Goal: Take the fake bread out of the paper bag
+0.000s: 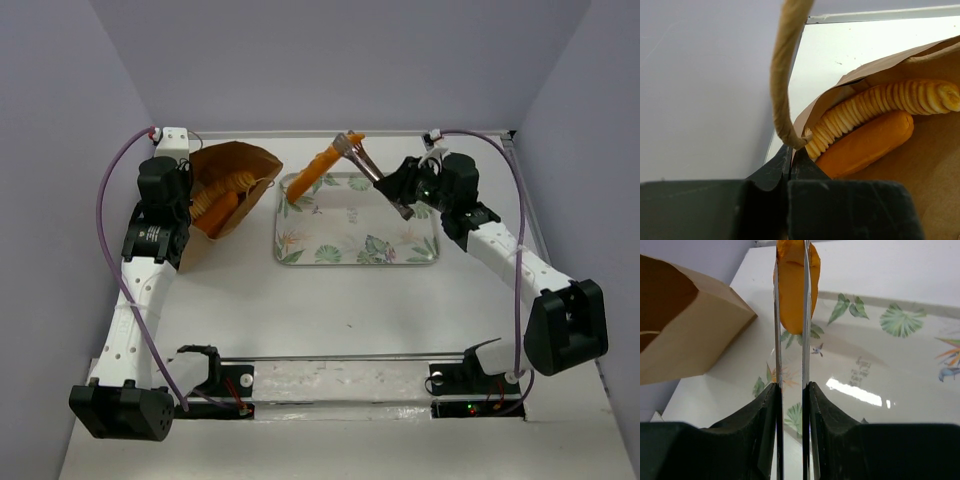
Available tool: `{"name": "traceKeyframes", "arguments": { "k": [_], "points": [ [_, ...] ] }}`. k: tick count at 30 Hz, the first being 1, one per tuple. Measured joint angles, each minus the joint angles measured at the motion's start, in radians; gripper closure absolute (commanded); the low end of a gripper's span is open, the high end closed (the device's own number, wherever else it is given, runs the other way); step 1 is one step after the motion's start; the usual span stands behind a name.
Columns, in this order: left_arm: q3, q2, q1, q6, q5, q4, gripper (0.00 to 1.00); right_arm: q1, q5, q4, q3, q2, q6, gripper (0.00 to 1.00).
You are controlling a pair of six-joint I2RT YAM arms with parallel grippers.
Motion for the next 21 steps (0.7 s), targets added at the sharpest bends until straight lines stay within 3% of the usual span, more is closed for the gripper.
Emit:
{"name": "traceKeyframes", "arguments": {
  "k": [6, 9, 21],
  "points": [
    [0.0, 0.0, 0.0, -0.005, 0.012, 0.0, 1.0, -0.081, -0.027, 0.04, -0.163, -0.004, -0.022, 0.93],
    [0.0, 0.0, 0.0, -0.007, 0.017, 0.0, 1.0, -0.121, -0.012, 0.015, -0.247, -0.039, -0.031, 0.77],
    [0.0, 0.0, 0.0, -0.011, 0.032, 0.0, 1.0, -0.118, 0.124, -0.287, -0.276, -0.17, -0.049, 0.66]
  ]
}}
